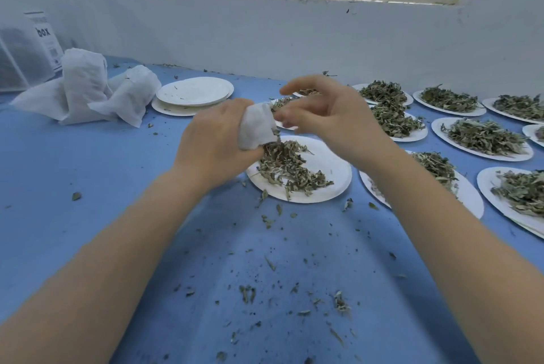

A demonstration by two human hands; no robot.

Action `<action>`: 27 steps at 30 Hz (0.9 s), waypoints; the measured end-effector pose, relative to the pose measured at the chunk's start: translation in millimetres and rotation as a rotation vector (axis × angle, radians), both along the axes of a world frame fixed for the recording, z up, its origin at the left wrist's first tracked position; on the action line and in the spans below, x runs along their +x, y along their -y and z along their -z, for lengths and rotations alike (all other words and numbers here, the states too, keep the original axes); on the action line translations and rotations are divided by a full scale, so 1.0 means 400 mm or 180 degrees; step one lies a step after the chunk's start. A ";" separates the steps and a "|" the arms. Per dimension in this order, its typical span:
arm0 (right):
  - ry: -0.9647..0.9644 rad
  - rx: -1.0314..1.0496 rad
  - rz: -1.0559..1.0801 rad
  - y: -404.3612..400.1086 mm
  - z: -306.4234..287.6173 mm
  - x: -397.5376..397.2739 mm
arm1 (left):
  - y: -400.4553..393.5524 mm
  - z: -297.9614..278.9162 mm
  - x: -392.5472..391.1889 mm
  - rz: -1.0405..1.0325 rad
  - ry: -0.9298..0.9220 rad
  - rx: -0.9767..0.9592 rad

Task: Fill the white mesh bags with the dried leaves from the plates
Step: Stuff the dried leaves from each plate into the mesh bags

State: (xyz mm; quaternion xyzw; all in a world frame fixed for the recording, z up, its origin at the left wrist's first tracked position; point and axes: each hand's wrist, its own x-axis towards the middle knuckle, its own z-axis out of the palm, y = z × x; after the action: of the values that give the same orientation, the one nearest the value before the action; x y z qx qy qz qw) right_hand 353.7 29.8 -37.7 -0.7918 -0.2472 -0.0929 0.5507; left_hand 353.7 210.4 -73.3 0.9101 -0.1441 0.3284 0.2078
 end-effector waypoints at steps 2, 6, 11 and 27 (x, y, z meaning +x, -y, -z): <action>0.0261 -0.1064 0.0620 0.019 0.013 0.016 | -0.014 -0.001 0.003 -0.0071 -0.0019 0.0025; 0.0024 -0.2647 0.0538 0.015 0.070 0.043 | -0.020 0.009 0.005 -0.0178 0.0006 0.0107; 0.0031 -0.2620 0.0243 -0.001 0.093 0.037 | -0.018 0.021 0.005 -0.0168 0.0032 0.0088; 0.0280 -0.3100 0.0787 -0.003 0.083 0.040 | -0.016 0.035 0.003 -0.0128 0.0007 0.0143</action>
State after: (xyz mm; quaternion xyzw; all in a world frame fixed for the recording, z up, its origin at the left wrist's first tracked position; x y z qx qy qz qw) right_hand 369.8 30.8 -71.1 -0.9755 -0.1892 -0.0647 0.0914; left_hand 354.8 216.7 -87.2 0.9168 -0.1334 0.3302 0.1805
